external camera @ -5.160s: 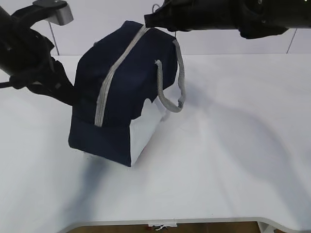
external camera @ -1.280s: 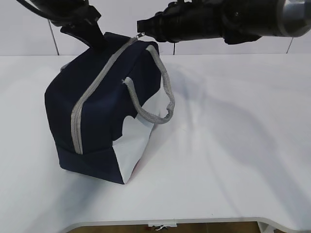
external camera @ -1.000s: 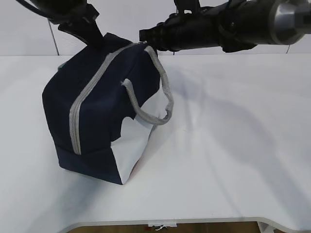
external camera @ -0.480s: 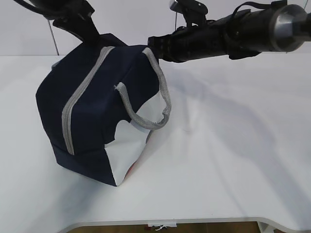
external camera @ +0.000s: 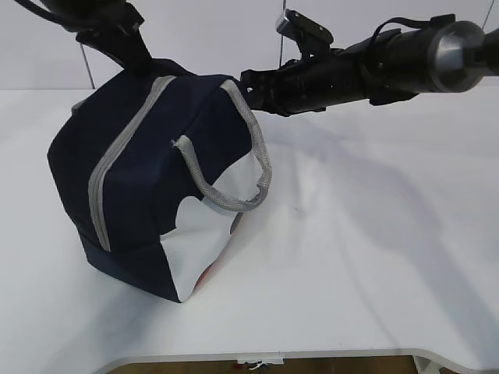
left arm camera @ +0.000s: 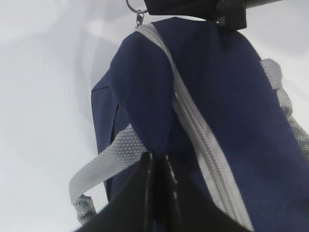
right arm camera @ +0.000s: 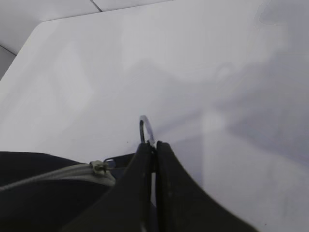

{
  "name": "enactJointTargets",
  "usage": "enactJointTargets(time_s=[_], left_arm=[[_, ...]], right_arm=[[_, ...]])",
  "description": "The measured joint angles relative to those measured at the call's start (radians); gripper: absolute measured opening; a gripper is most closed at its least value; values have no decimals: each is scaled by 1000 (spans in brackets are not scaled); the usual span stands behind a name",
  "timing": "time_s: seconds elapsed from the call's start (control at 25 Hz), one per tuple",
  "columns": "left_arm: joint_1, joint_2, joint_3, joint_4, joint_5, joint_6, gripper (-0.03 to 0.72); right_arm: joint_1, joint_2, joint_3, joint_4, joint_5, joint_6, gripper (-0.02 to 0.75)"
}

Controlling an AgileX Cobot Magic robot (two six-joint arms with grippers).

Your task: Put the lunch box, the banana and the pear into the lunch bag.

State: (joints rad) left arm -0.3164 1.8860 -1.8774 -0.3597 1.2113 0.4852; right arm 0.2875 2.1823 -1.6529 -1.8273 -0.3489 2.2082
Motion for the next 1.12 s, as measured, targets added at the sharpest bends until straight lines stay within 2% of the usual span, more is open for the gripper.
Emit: enactJointTargets(time_s=[1.12], left_arm=[[0, 10, 0, 2, 1, 0, -3]], right_arm=[[-15, 20, 0, 0, -20, 6, 15]])
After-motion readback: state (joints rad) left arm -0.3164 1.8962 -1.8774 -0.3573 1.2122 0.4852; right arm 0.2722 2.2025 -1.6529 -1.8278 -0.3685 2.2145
